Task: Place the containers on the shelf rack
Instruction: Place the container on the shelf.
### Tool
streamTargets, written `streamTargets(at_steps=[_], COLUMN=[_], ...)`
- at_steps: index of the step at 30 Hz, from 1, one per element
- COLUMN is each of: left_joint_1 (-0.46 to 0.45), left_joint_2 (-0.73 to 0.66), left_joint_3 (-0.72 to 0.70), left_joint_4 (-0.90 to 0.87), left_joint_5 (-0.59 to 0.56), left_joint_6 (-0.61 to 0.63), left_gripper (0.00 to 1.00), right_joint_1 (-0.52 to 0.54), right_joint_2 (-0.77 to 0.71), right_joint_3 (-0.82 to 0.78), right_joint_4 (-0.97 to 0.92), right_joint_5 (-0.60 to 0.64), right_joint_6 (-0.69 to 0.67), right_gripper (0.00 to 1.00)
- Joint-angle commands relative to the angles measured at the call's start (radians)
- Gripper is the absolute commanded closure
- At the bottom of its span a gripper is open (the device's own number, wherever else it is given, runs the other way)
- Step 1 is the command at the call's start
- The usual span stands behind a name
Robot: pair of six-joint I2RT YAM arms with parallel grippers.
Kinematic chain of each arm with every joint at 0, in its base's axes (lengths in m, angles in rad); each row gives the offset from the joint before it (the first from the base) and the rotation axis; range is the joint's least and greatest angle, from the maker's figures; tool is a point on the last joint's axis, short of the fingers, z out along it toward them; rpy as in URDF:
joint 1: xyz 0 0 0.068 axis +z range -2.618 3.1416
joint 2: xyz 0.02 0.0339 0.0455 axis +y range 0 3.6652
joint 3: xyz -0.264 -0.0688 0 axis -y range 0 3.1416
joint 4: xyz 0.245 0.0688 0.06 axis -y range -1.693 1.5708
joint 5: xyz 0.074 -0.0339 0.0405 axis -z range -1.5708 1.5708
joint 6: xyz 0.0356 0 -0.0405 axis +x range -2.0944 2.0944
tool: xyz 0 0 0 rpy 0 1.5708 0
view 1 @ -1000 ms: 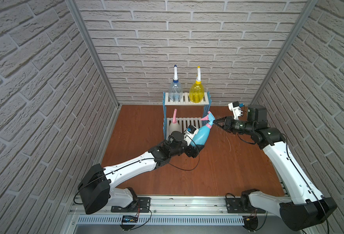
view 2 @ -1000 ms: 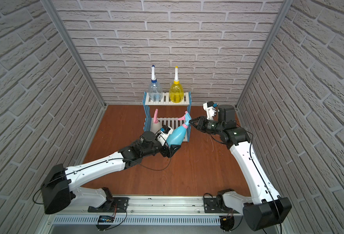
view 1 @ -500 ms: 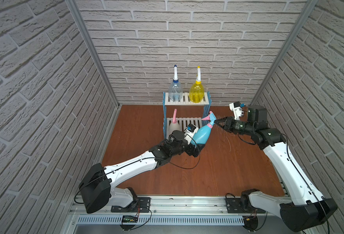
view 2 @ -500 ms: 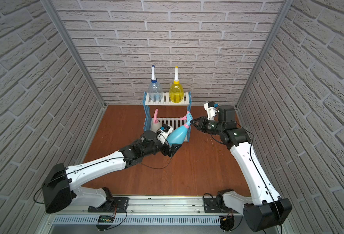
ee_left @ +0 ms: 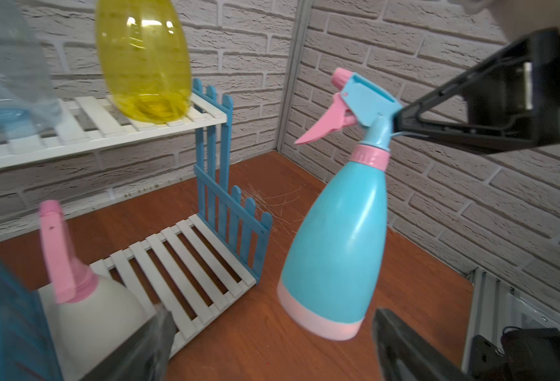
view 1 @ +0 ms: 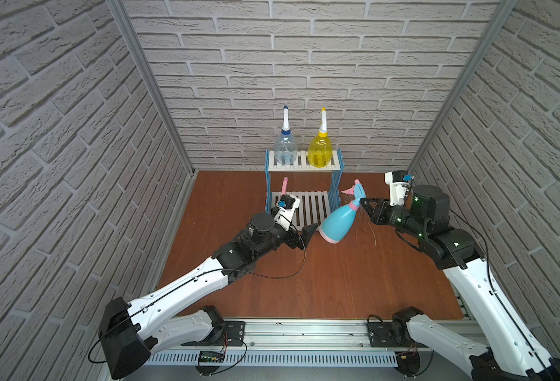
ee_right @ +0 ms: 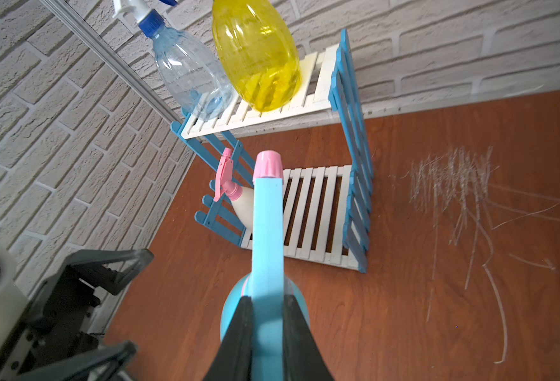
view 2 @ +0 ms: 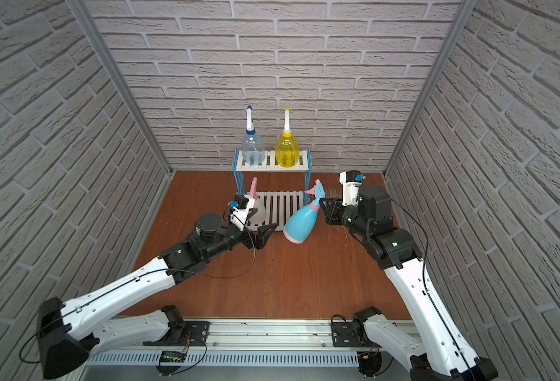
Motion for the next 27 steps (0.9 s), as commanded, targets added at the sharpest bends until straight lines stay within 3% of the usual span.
streamTargets(at_steps=[1,8,15,18,27], left_joint_1=[0.077,0.385,0.699,0.747,0.75], left_joint_2=[-0.051,-0.169,-0.263,-0.284,-0.31], left_joint_3=[0.027,0.01,-0.049,-0.081,-0.116], left_joint_4=[-0.154,-0.33,-0.376,-0.365,-0.36], left_joint_5=[-0.053,0.038,0.133,0.106,0.039], left_joint_6=[0.006,0.018,0.079,0.119,0.157], left_gripper=[0.02,0.02,0.02,0.02,0.02], right_joint_1=[0.097,0.413,0.497,0.497,0.495], right_joint_2=[-0.031,0.007,0.169,0.262,0.476], right_joint_3=[-0.013,-0.092,-0.126,-0.11,-0.037], right_joint_4=[0.04,0.215,0.432,0.468,0.523], right_joint_5=[0.238,0.612,0.724,0.76,0.849], right_joint_6=[-0.083,-0.149,-0.107,-0.104,-0.112], right_gripper=[0.97,0.96,0.96,0.97,0.97])
